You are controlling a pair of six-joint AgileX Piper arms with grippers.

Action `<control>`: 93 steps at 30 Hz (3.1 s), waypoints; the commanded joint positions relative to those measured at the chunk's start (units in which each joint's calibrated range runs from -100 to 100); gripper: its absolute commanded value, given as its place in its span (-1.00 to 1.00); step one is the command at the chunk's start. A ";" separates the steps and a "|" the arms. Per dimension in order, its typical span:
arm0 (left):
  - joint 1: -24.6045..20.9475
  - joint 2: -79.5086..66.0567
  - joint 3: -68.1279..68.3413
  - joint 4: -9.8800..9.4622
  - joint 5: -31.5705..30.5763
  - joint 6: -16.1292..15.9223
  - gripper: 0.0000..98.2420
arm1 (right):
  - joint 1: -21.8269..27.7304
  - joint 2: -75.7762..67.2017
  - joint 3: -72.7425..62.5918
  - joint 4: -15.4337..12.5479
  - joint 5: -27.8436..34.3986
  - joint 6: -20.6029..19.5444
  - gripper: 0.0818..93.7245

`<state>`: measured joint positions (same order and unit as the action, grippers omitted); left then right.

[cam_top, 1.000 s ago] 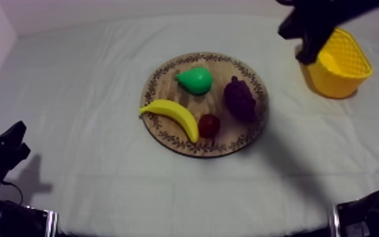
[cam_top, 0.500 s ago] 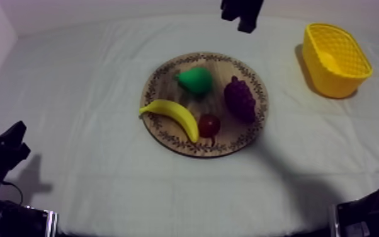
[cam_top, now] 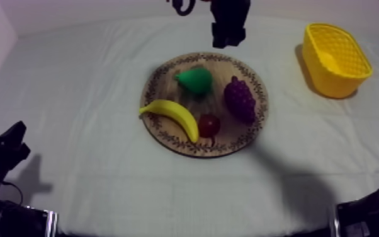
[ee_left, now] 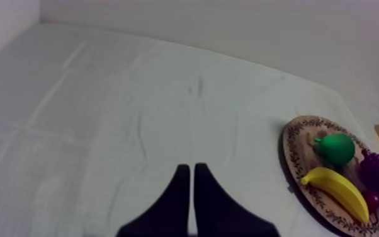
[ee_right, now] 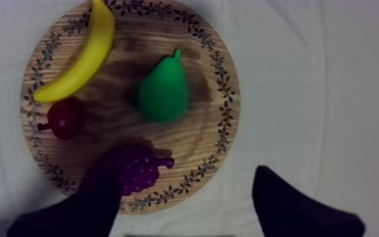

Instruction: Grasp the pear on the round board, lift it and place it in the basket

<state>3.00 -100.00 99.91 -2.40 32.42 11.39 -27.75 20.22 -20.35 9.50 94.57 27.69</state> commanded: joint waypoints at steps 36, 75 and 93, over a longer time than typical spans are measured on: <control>0.00 0.00 -0.02 -0.02 0.00 0.02 -1.00 | -1.11 33.86 -12.20 3.10 -7.72 -5.07 0.49; 0.00 0.00 -0.02 -0.02 0.00 0.02 -1.00 | 3.11 2.24 -8.41 2.91 1.42 -11.90 -0.24; 0.00 0.00 -0.02 -0.02 0.00 0.02 -1.00 | 25.34 -2.15 -3.07 1.35 0.13 -18.85 -0.19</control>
<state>3.00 -100.00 99.91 -2.40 32.42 11.39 -6.61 17.52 -23.29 10.79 95.05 8.62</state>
